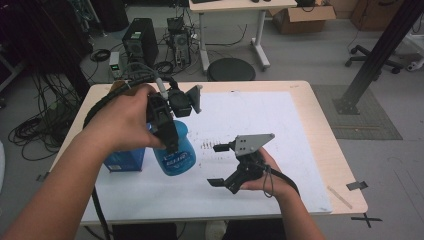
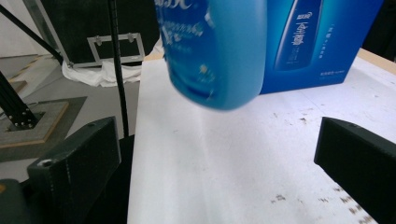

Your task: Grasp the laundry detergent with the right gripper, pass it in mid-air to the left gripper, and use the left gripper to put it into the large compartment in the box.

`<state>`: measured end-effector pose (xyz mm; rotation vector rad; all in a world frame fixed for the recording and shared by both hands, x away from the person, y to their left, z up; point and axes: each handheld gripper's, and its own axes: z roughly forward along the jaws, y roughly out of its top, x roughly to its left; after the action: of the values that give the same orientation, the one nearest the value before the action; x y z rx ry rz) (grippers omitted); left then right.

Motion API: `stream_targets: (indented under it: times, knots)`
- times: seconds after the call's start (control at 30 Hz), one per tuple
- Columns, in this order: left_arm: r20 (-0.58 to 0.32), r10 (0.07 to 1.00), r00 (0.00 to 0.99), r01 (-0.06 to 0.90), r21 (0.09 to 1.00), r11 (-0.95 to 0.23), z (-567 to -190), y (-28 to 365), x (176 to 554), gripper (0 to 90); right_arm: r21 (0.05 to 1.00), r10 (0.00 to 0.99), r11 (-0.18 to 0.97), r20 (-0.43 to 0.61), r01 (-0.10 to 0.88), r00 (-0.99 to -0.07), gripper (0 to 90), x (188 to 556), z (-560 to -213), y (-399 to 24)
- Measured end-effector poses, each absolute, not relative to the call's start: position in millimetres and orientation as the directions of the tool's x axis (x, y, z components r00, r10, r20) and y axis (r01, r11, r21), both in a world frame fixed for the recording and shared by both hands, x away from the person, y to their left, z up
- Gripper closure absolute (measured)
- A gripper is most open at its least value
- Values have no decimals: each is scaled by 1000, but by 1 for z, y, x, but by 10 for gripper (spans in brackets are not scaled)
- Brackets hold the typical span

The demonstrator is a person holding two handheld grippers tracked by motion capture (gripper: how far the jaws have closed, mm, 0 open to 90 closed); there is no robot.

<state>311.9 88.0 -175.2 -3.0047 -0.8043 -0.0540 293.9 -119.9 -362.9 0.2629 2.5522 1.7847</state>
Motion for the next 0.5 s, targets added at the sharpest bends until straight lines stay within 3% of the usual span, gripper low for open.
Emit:
stream_targets:
  times: [0.27, 0.5]
  knots:
    - [36, 661, 750, 662, -25, -749, -164, 110, 331, 388, 934, 166, 339, 61, 115, -984, 4, 292, -351, -135]
    - [13, 795, 606, 795, 26, -606, -152, 140, 344, 388, 929, 178, 348, 67, 126, -982, 4, 293, -349, -141]
